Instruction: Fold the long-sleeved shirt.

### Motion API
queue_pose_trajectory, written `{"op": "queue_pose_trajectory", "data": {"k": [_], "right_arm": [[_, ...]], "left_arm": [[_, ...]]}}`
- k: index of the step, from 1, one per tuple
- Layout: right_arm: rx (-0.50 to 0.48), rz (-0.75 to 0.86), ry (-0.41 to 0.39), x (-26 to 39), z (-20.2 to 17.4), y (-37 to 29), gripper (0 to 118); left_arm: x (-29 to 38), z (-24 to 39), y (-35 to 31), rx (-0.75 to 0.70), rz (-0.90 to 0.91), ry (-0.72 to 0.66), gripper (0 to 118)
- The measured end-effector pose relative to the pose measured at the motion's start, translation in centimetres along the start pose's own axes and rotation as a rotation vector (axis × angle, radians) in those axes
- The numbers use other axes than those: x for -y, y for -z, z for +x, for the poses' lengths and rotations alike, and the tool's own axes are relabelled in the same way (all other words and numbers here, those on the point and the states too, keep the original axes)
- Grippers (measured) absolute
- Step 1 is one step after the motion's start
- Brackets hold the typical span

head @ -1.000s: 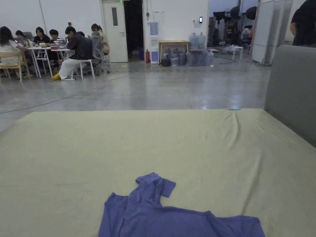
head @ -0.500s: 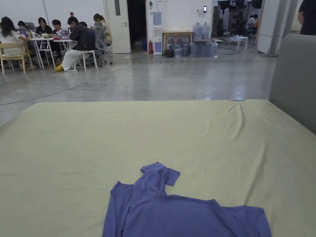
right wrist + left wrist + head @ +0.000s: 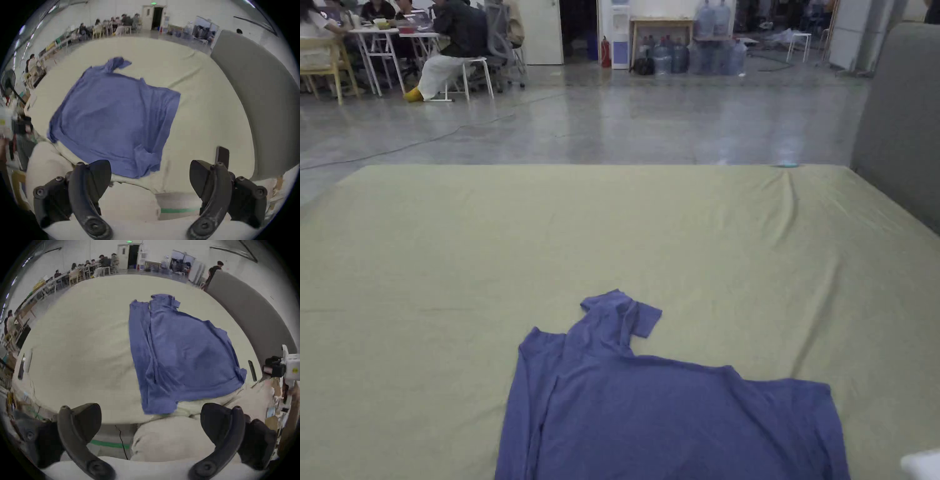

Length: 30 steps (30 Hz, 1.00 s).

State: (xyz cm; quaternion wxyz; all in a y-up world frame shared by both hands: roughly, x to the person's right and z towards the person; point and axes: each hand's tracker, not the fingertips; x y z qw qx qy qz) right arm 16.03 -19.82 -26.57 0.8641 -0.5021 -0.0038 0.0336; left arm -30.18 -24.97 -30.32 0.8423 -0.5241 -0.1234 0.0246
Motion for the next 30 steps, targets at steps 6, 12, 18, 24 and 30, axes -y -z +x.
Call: {"op": "queue_pose_trajectory", "data": {"k": [6,12,18,24,30], "right_arm": [[-0.041,0.063,0.141,2.0,-2.5,1.3,0],[-0.159,0.041,0.118,1.7,-4.6,2.2,0],[-0.173,0.053,0.111,0.3,-4.8,2.6,0],[-0.171,0.042,0.101,-0.2,-5.3,3.7,0],[-0.192,0.03,0.118,-1.0,-4.9,5.3,0]], "left_arm": [[2.1,0.9,0.6,-0.069,-0.055,0.045,0],[-0.5,1.1,-1.6,-0.038,-0.013,0.028,0],[-3.6,1.6,-1.5,-0.021,0.037,0.021,0],[-5.3,2.7,0.0,0.007,0.025,0.029,0],[-8.6,3.4,1.7,0.004,0.024,0.074,0]]}}
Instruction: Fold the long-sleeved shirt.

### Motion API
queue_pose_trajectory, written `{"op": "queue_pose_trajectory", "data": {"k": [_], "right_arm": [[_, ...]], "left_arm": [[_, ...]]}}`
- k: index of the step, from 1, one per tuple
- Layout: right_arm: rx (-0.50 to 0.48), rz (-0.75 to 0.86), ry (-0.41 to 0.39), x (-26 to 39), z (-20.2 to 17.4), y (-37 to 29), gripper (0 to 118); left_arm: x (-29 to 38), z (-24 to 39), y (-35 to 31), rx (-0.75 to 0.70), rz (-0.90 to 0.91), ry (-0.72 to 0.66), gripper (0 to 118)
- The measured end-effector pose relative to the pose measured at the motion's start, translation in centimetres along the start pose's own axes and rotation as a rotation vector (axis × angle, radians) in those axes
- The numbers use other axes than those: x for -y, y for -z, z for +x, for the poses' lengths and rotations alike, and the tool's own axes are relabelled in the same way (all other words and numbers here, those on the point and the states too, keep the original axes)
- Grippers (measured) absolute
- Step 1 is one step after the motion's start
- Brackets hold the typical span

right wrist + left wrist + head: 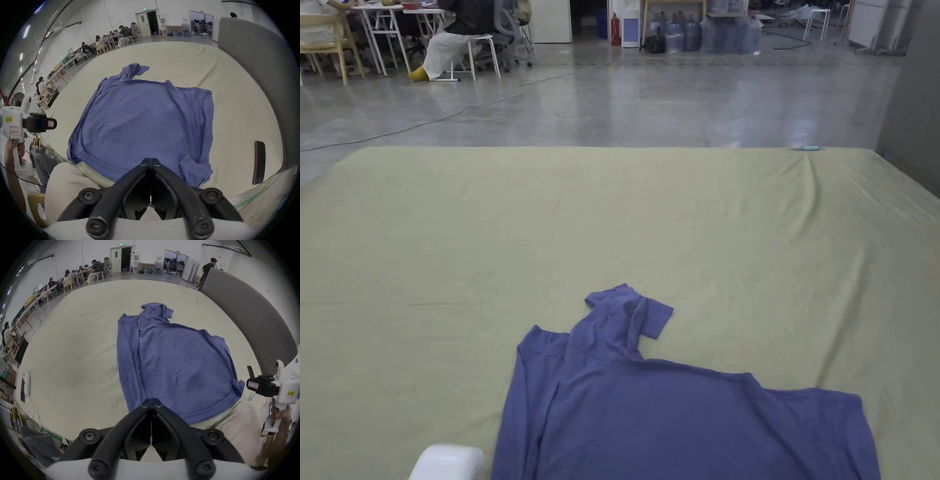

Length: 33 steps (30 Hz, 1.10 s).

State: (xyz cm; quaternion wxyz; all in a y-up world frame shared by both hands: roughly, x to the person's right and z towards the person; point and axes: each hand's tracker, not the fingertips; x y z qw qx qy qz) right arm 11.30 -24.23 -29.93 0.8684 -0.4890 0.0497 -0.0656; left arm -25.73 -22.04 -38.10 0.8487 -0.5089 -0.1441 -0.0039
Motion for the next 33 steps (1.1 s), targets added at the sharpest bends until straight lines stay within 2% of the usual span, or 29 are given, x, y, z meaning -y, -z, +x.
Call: {"op": "queue_pose_trajectory", "data": {"k": [5,10,11,12,13,16,18,20,22,23,24,25,29,32,33], "right_arm": [[-0.005,-0.012,-0.005,-1.0,0.1,1.3,0],[-0.018,-0.013,0.009,-1.5,0.3,2.0,0],[-0.023,-0.015,0.012,-1.5,0.4,2.2,0],[-0.024,-0.018,0.015,-1.5,0.3,2.4,0],[-0.024,-0.021,0.019,-1.6,0.4,2.5,0],[-0.021,-0.03,0.028,-1.8,0.8,2.8,0],[-0.019,-0.033,0.033,-2.2,1.2,2.7,0],[-0.017,-0.027,0.038,-2.5,1.5,2.6,0],[-0.008,-0.024,0.049,-3.1,2.2,2.7,0],[-0.007,-0.023,0.055,-3.4,2.6,2.9,0],[-0.005,-0.025,0.06,-3.7,2.9,3.2,0],[-0.003,-0.029,0.064,-4.1,3.3,3.6,0],[0.035,-0.041,0.068,-6.9,5.5,4.9,0],[0.143,-0.032,0.059,-10.6,7.9,5.9,0],[0.122,-0.021,0.066,-12.0,9.0,6.4,0]], "left_arm": [[-6.2,0.6,3.5,0.0,0.001,0.093,0],[-14.3,1.8,9.2,-0.025,0.027,0.097,0],[-15.6,2.1,10.5,-0.031,0.048,0.097,25],[-17.0,2.4,12.2,-0.061,0.052,0.096,87],[-18.4,2.6,14.0,-0.104,0.029,0.101,117],[-21.9,2.5,18.3,-0.12,-0.007,0.048,115],[-23.2,2.2,21.7,-0.187,-0.038,0.058,113],[-24.1,1.8,23.7,-0.242,-0.051,0.062,104],[-23.9,1.7,25.3,-0.228,-0.078,0.086,80],[-23.8,1.7,25.8,-0.233,-0.104,0.102,61],[-23.7,1.7,26.0,-0.259,-0.125,0.114,24],[-23.5,1.8,26.0,-0.257,-0.109,0.123,0],[-23.7,2.9,22.5,-0.228,-0.036,0.157,0],[-24.3,3.9,18.7,-0.189,0.032,0.192,0],[-24.5,4.1,17.6,-0.174,0.044,0.204,0]]}}
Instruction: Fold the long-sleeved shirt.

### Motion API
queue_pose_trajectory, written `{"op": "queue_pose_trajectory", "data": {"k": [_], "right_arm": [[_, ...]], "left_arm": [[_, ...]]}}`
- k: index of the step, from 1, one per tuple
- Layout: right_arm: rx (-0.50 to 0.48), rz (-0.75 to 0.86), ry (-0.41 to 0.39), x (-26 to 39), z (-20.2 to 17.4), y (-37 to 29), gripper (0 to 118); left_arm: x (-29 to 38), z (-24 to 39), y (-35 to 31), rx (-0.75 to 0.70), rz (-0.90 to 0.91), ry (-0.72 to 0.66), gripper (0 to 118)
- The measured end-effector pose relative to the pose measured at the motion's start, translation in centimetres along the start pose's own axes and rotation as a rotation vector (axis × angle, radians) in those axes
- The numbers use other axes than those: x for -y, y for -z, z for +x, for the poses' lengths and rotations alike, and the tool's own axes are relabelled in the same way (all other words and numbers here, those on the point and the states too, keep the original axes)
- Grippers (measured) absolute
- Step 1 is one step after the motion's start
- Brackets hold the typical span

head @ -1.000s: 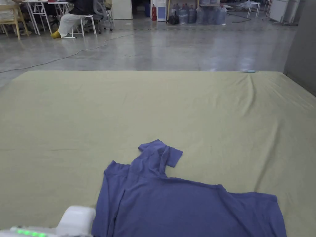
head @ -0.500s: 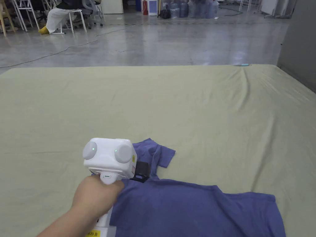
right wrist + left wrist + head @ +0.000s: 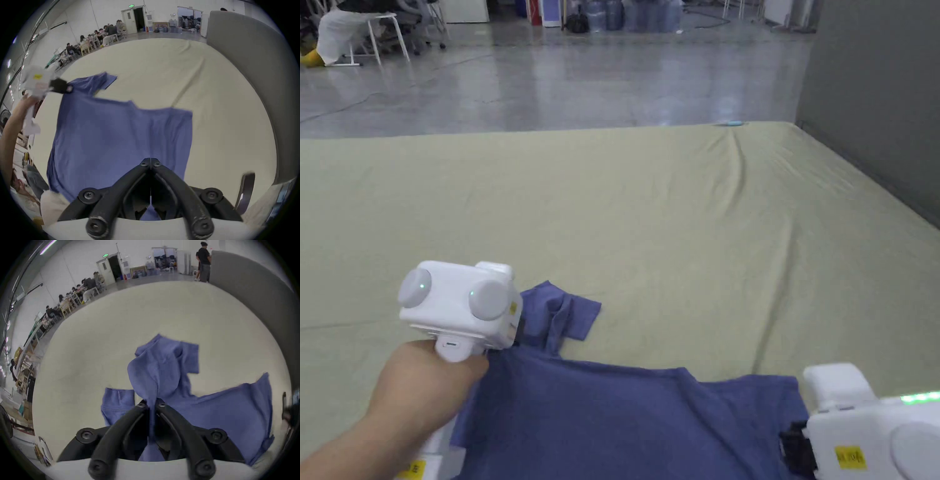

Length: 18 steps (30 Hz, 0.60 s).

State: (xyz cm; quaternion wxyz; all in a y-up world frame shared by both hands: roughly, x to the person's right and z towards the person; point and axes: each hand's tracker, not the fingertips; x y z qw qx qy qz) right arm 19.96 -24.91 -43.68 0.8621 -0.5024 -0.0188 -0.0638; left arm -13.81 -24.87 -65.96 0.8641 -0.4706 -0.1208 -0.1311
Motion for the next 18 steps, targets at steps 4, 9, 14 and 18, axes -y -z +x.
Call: {"op": "queue_pose_trajectory", "data": {"k": [4,9,14,18], "right_arm": [[-0.064,0.004,0.105,-6.1,3.8,3.9,71],[0.078,-0.176,0.182,-10.0,5.0,10.9,116],[0.246,-0.269,0.19,-9.2,2.8,14.8,64],[0.198,-0.202,-0.109,-8.1,-1.9,12.3,0]], "left_arm": [[-1.1,0.4,-4.6,0.026,0.056,0.037,0],[-1.4,1.1,-7.1,0.04,0.072,0.047,0],[-0.9,1.0,-7.1,0.022,0.055,0.053,0],[-0.3,0.3,-7.3,0.017,0.043,0.05,0]]}}
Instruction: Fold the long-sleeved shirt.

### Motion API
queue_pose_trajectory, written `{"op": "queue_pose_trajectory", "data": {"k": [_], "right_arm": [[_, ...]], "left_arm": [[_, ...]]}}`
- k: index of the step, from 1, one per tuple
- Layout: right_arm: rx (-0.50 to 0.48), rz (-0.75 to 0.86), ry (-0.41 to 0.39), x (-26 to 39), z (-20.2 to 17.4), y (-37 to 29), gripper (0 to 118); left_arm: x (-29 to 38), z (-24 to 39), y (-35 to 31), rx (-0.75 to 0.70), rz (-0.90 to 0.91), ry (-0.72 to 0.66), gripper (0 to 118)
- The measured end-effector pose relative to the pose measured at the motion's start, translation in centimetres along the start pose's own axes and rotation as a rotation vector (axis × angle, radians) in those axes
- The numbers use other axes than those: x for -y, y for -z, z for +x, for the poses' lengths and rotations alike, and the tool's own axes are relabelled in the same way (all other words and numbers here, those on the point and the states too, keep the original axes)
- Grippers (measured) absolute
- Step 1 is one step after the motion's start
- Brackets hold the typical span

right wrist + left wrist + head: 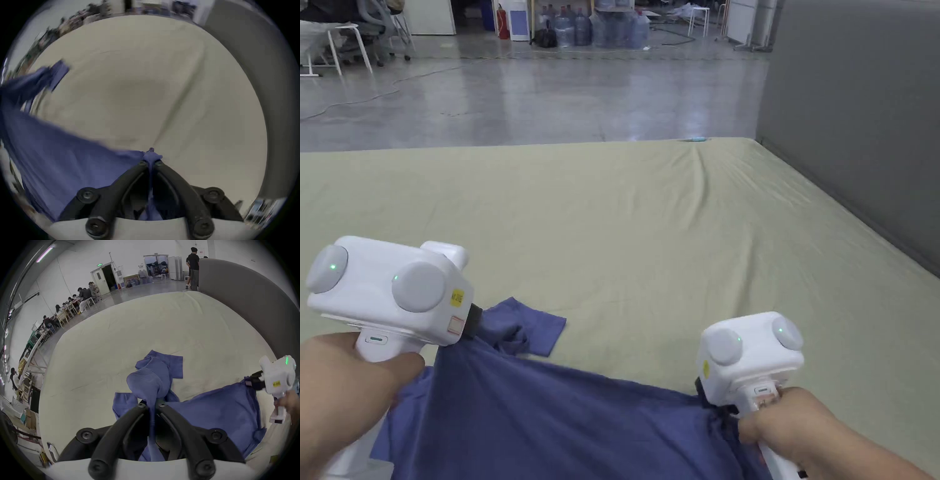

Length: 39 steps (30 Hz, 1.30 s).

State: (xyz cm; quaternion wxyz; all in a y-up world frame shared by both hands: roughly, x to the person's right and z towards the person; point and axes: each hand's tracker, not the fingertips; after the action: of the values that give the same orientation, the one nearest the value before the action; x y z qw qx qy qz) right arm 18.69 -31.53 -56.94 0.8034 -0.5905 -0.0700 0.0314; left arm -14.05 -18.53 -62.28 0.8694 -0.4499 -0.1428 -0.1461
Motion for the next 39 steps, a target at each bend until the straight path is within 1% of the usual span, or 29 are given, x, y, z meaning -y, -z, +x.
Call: {"op": "queue_pose_trajectory", "data": {"k": [1,2,3,4,5,6,7,8,10,11,13,14,16,18,20,21,23,26,28,29,30,31,32,33,34,35,37,39], "right_arm": [[-0.05,-0.021,-0.05,0.6,-0.5,-1.0,0],[-0.092,-0.015,-0.083,0.9,-0.9,-1.7,0],[-0.104,0.02,-0.086,1.1,-0.9,-3.1,0],[-0.072,0.067,-0.111,1.5,-0.6,-4.8,0],[-0.015,0.125,-0.167,1.9,-0.5,-6.4,0],[0.09,0.193,-0.29,2.0,-0.6,-8.3,0],[0.164,0.241,-0.392,1.9,-0.5,-10.1,0],[0.192,0.269,-0.444,1.6,0.0,-12.0,0],[0.172,0.278,-0.428,-0.4,1.1,-16.0,0],[0.184,0.309,-0.428,-1.6,1.8,-18.3,0],[0.262,0.383,-0.447,-4.7,2.6,-22.3,0],[0.285,0.411,-0.453,-6.4,3.0,-24.4,0],[0.281,0.459,-0.404,-9.8,3.8,-28.5,0],[0.306,0.505,-0.388,-13.2,3.6,-32.6,0],[0.391,0.572,-0.386,-16.7,3.3,-36.4,0],[0.415,0.606,-0.383,-18.3,3.1,-38.5,0],[0.434,0.663,-0.308,-21.1,3.1,-42.1,0],[0.44,0.732,-0.222,-24.2,3.4,-46.6,0],[0.454,0.769,-0.172,-25.2,3.9,-49.0,0],[0.454,0.783,-0.177,-25.5,4.4,-50.1,0],[0.467,0.836,-0.144,-25.5,5.0,-50.9,0],[0.431,0.876,-0.075,-25.6,5.7,-51.8,0],[0.384,0.87,-0.034,-25.7,6.4,-52.3,0],[0.371,0.862,-0.013,-25.9,6.9,-52.6,0],[0.39,0.86,-0.017,-26.0,7.1,-52.8,0],[0.382,0.869,-0.008,-25.9,7.2,-53.0,0],[0.357,0.88,0.024,-25.9,7.1,-52.6,0],[0.349,0.862,0.004,-25.5,6.9,-51.4,0]], "left_arm": [[0.0,-0.4,0.0,-0.005,-0.002,0.0,0],[-0.1,-0.8,0.0,-0.007,-0.003,0.0,0],[-0.2,-1.3,-0.5,-0.003,-0.006,-0.003,0],[-0.3,-1.9,-1.1,0.005,-0.006,-0.013,0],[-0.6,-2.4,-1.6,0.005,-0.006,-0.015,0],[-0.9,-2.7,-2.4,0.001,-0.006,-0.007,0],[-1.4,-3.2,-3.2,-0.014,0.001,0.017,0],[-2.0,-3.7,-4.0,-0.038,0.01,0.034,0],[-3.8,-4.8,-5.9,-0.07,0.021,0.06,0],[-5.0,-5.5,-7.1,-0.09,0.055,0.06,0],[-7.6,-6.6,-9.6,-0.134,0.104,0.078,0],[-9.0,-7.2,-11.0,-0.152,0.128,0.073,0],[-12.0,-8.1,-13.5,-0.16,0.163,0.066,0],[-15.2,-8.9,-16.0,-0.186,0.207,0.052,0],[-18.8,-9.8,-18.4,-0.229,0.257,0.046,0],[-20.6,-10.3,-19.7,-0.246,0.29,0.042,0],[-23.7,-11.3,-22.3,-0.289,0.359,-0.014,0],[-27.5,-13.0,-26.0,-0.286,0.471,-0.126,0],[-29.3,-13.8,-28.2,-0.286,0.53,-0.178,0],[-30.1,-14.1,-29.2,-0.283,0.562,-0.186,0],[-30.6,-14.4,-29.9,-0.295,0.595,-0.182,0],[-31.0,-14.3,-30.5,-0.311,0.622,-0.172,0],[-31.4,-14.2,-31.1,-0.307,0.65,-0.16,0],[-31.7,-14.0,-31.6,-0.302,0.665,-0.149,0],[-31.9,-13.8,-32.0,-0.302,0.697,-0.138,0],[-32.3,-13.4,-32.3,-0.301,0.727,-0.129,0],[-32.5,-12.6,-32.1,-0.344,0.701,-0.117,0],[-32.2,-12.2,-30.9,-0.348,0.678,-0.104,0]]}}
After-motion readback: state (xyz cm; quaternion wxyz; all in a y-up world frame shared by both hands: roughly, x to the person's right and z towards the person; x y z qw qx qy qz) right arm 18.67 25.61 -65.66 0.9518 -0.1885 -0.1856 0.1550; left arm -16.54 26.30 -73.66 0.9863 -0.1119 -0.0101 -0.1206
